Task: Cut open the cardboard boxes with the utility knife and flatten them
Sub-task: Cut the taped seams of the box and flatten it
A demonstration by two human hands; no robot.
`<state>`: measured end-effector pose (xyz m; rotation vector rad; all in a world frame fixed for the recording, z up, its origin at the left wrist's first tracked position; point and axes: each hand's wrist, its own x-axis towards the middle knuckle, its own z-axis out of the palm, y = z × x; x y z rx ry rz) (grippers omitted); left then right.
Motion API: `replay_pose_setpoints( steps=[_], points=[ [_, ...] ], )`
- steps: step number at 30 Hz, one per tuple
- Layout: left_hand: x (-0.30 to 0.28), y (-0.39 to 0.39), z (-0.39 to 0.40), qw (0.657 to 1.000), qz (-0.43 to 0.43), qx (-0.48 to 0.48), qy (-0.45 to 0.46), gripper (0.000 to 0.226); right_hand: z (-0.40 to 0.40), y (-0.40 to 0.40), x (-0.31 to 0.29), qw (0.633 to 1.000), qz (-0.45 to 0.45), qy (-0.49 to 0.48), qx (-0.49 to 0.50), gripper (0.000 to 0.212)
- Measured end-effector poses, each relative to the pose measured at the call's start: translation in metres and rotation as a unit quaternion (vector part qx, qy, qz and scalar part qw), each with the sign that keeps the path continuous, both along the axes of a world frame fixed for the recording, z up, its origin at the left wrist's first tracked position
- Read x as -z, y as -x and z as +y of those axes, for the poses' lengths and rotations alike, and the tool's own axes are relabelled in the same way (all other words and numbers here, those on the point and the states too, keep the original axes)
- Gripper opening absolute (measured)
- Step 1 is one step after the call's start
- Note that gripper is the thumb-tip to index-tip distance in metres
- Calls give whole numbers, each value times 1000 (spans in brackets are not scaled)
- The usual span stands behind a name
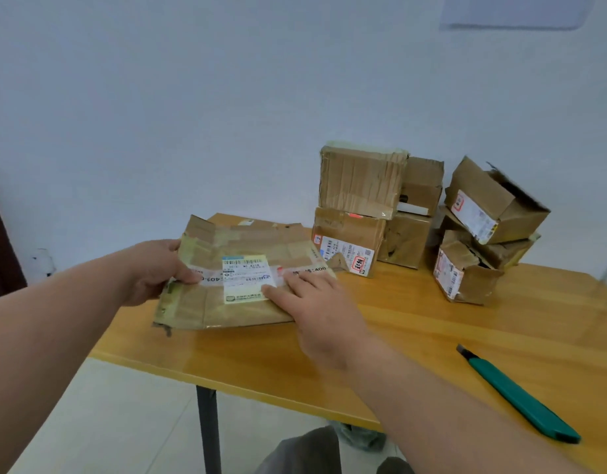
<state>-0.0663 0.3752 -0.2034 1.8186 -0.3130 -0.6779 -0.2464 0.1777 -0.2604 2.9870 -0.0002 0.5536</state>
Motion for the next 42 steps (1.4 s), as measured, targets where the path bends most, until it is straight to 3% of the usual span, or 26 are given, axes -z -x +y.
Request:
replay_pose_setpoints(
  steps=[5, 7, 10, 15, 19, 21, 24, 26, 30, 33, 36, 42],
  points=[
    [7, -40, -15, 975, -190, -77, -82, 72, 1, -50, 1, 1000, -6, 17, 19, 73],
    [11, -57, -26, 941, -290, -65, -163, 74, -1, -70, 3, 999, -8, 20, 31, 70],
    [14, -90, -44, 889, -379, -35, -253, 59, -5, -101, 5, 999, -9, 13, 47, 66],
    [2, -146, -76, 831, -444, 3, -334, 42, -17, -154, 7, 997, -27, -5, 76, 61],
    [-2, -188, -105, 801, -460, 38, -382, 42, -36, -202, 12, 993, -36, -16, 115, 61],
    [15, -200, -118, 777, -440, 84, -442, 48, -48, -223, 21, 990, 2, -28, 141, 62],
    [61, -206, -136, 738, -413, 183, -502, 66, -65, -244, 45, 973, 152, -63, 160, 65],
    [93, -206, -145, 743, -396, 199, -501, 75, -74, -253, 60, 961, 208, -99, 153, 66],
    [125, -215, -156, 791, -370, 148, -464, 75, -90, -262, 69, 962, 191, -144, 130, 73],
    [127, -218, -160, 788, -374, 140, -468, 70, -94, -261, 71, 964, 179, -153, 123, 68],
    [122, -211, -163, 782, -386, 125, -474, 65, -89, -253, 72, 977, 134, -135, 101, 58],
    [90, -182, -173, 796, -458, 80, -388, 59, -95, -222, 44, 988, 3, -137, 69, 40]
  ],
)
